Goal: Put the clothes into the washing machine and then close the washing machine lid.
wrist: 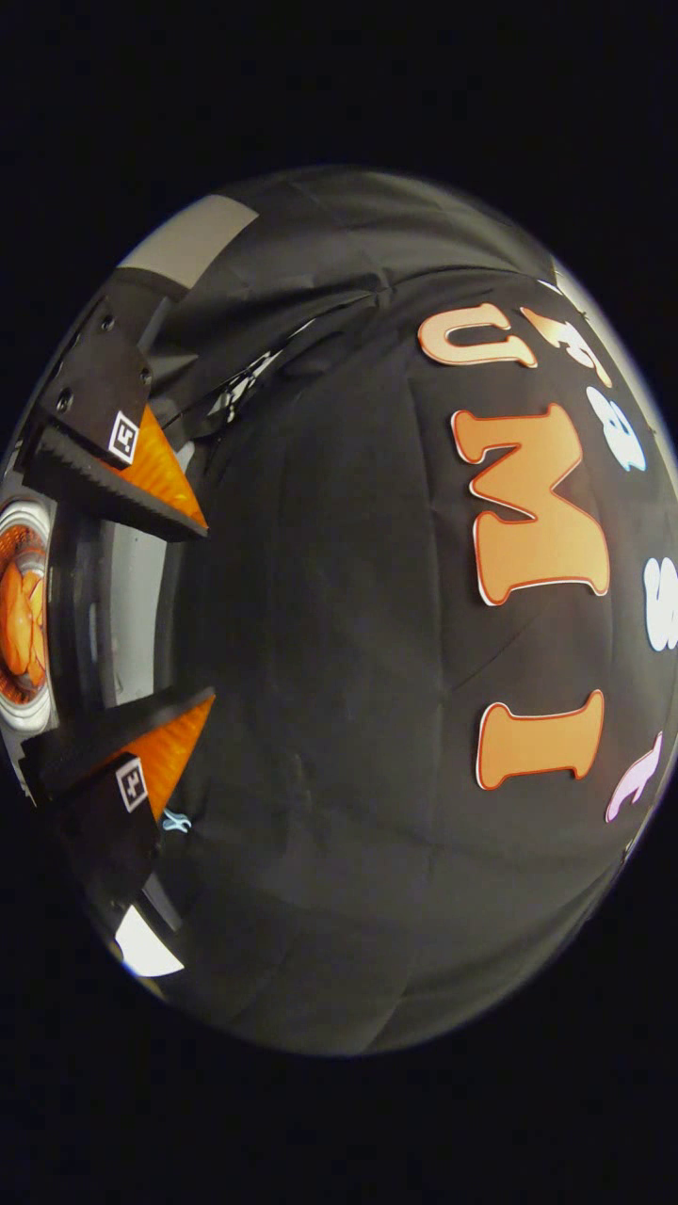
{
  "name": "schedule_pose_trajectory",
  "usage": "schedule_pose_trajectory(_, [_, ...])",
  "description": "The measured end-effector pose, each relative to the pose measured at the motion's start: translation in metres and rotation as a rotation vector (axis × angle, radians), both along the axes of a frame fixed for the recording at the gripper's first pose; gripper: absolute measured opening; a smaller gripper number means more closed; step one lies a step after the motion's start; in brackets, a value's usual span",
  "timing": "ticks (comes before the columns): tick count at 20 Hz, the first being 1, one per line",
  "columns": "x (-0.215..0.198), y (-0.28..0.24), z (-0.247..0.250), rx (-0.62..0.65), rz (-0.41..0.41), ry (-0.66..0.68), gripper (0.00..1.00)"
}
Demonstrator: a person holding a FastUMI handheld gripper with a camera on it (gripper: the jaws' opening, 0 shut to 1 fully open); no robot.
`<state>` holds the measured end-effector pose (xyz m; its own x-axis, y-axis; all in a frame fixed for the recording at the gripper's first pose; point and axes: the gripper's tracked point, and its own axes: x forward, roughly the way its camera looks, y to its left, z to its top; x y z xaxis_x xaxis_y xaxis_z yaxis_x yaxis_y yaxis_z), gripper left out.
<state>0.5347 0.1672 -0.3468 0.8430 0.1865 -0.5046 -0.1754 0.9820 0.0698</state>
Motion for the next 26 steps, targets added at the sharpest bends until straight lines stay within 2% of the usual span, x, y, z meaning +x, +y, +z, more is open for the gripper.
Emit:
schedule_pose_trajectory(11, [-0.057,-0.007,0.003,0.009,-0.001,-0.017,0.98])
schedule_pose_trajectory(18, [-0.129,-0.016,-0.011,-0.004,-0.008,0.019,0.98])
schedule_pose_trajectory(23, [-0.193,-0.02,-0.049,-0.008,0.002,0.105,0.98])
schedule_pose_trajectory(26, [-0.216,-0.025,-0.069,-0.022,-0.011,0.119,0.98])
